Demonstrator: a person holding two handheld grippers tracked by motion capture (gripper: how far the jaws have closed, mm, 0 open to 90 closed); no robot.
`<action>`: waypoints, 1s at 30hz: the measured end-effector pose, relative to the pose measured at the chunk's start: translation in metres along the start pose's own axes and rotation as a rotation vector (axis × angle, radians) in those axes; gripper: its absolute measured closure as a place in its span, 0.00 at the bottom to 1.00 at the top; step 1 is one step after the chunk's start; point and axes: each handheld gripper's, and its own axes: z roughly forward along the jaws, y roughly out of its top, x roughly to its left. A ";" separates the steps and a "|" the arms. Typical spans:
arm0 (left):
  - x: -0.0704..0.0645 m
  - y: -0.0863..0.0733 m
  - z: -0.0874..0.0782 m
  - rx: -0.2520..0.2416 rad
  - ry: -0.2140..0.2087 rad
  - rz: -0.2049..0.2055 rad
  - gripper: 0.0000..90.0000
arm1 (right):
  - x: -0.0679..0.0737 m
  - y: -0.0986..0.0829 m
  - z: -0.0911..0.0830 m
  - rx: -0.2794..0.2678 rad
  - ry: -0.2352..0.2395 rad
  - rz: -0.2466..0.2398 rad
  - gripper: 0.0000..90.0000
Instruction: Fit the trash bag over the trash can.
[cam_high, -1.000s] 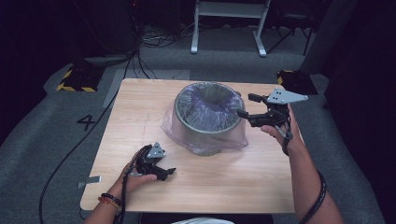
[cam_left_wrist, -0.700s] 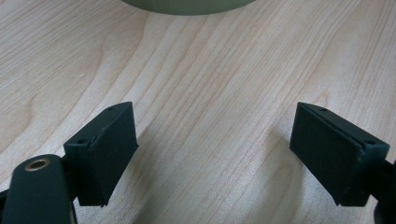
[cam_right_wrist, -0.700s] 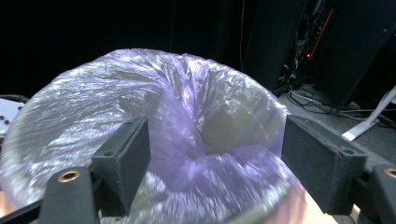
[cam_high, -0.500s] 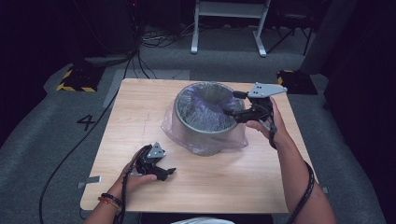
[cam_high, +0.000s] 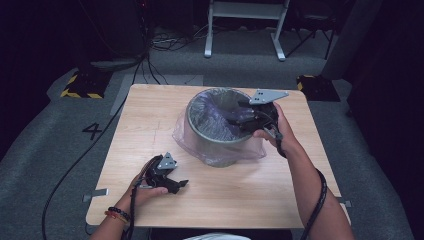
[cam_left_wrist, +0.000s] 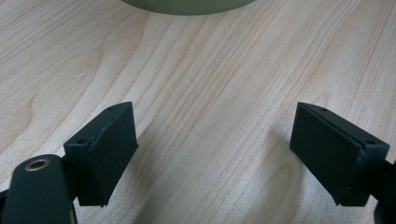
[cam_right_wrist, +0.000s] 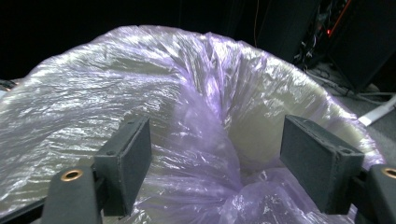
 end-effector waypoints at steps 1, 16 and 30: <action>0.000 0.000 0.000 0.000 0.000 0.000 0.16 | 0.000 0.000 0.001 0.008 -0.003 0.000 0.28; 0.000 0.000 0.000 0.000 0.000 0.000 0.16 | -0.001 0.009 0.018 0.186 0.027 -0.008 0.26; 0.000 0.000 0.000 0.000 0.000 0.000 0.16 | 0.001 0.013 0.026 0.285 0.008 -0.030 0.26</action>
